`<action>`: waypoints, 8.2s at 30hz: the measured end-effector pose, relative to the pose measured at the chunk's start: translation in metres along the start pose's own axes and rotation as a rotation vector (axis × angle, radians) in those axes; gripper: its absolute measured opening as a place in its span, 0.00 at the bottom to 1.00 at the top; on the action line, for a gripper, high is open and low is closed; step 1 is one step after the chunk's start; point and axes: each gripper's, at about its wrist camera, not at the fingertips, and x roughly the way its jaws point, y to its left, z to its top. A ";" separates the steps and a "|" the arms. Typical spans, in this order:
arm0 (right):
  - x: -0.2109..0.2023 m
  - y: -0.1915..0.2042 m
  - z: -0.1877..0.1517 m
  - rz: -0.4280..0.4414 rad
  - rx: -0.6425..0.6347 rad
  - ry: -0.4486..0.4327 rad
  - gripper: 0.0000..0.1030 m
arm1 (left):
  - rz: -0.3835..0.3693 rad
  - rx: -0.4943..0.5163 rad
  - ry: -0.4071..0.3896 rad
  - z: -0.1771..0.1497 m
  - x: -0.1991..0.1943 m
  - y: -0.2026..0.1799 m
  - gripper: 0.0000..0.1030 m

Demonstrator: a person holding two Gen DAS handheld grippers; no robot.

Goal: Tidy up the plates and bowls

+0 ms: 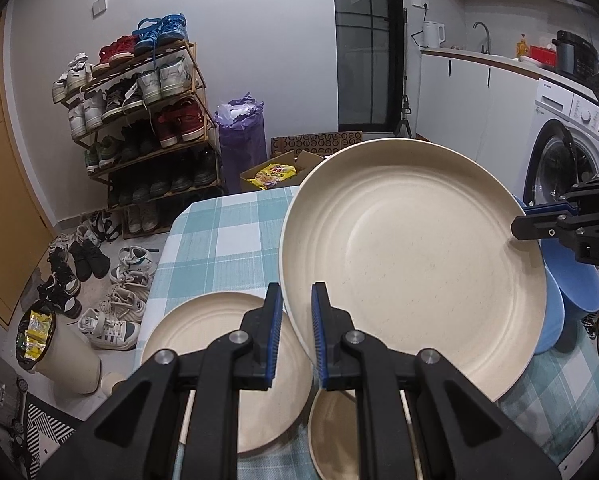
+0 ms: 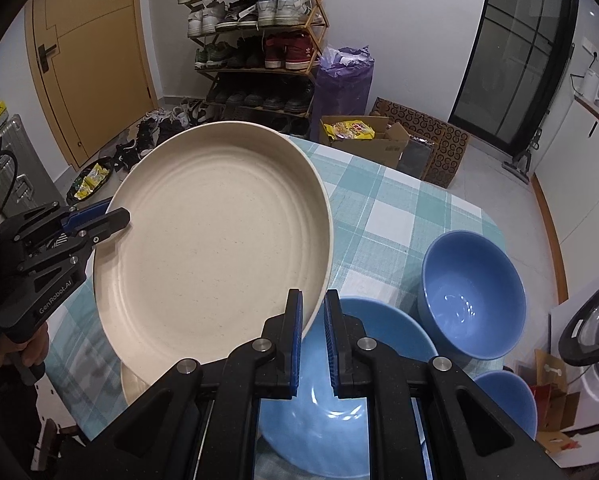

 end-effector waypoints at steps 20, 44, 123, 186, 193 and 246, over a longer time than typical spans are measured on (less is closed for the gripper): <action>-0.017 0.016 -0.046 0.025 -0.001 -0.017 0.11 | -0.014 0.013 0.001 -0.036 -0.019 -0.010 0.12; -0.004 0.038 -0.087 0.081 0.009 0.006 0.11 | -0.017 -0.007 0.029 -0.078 -0.027 -0.002 0.12; 0.066 0.065 -0.143 -0.033 -0.033 0.161 0.16 | 0.029 0.034 0.111 -0.123 0.026 -0.018 0.12; -0.018 0.097 -0.046 0.146 -0.025 -0.196 0.95 | 0.100 -0.191 -0.091 -0.080 -0.056 0.071 1.00; -0.014 0.104 -0.030 0.140 -0.038 -0.199 0.95 | 0.110 -0.208 -0.090 -0.075 -0.050 0.081 1.00; 0.148 0.139 0.009 0.181 0.053 0.081 0.95 | 0.132 -0.358 0.122 -0.119 0.040 0.139 0.93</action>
